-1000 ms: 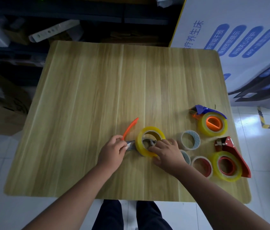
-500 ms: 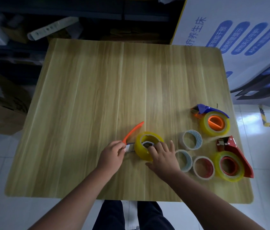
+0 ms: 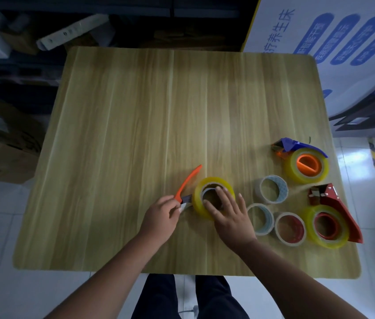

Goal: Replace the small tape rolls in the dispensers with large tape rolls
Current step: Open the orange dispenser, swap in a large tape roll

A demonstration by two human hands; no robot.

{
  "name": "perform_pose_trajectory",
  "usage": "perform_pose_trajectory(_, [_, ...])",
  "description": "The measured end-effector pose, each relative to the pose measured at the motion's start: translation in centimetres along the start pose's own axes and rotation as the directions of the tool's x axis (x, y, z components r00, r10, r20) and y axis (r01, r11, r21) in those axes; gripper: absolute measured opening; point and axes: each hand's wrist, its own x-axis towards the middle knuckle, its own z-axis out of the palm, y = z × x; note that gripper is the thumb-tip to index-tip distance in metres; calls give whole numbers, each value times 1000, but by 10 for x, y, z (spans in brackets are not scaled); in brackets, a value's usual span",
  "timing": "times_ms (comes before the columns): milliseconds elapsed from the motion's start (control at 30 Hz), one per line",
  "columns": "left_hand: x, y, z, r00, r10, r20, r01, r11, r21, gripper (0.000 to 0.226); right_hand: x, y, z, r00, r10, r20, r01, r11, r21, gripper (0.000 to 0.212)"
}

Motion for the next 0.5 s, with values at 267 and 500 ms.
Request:
perform_pose_trajectory(267, [-15, -17, 11, 1000, -27, -16, 27, 998, 56, 4, 1, -12, -4, 985, 87, 148, -86, 996, -13, 77])
perform_pose_trajectory(500, [-26, -26, 33, 973, -154, -173, 140, 986, -90, 7, 30, -28, -3, 999, -42, -23, 41, 999, -23, 43])
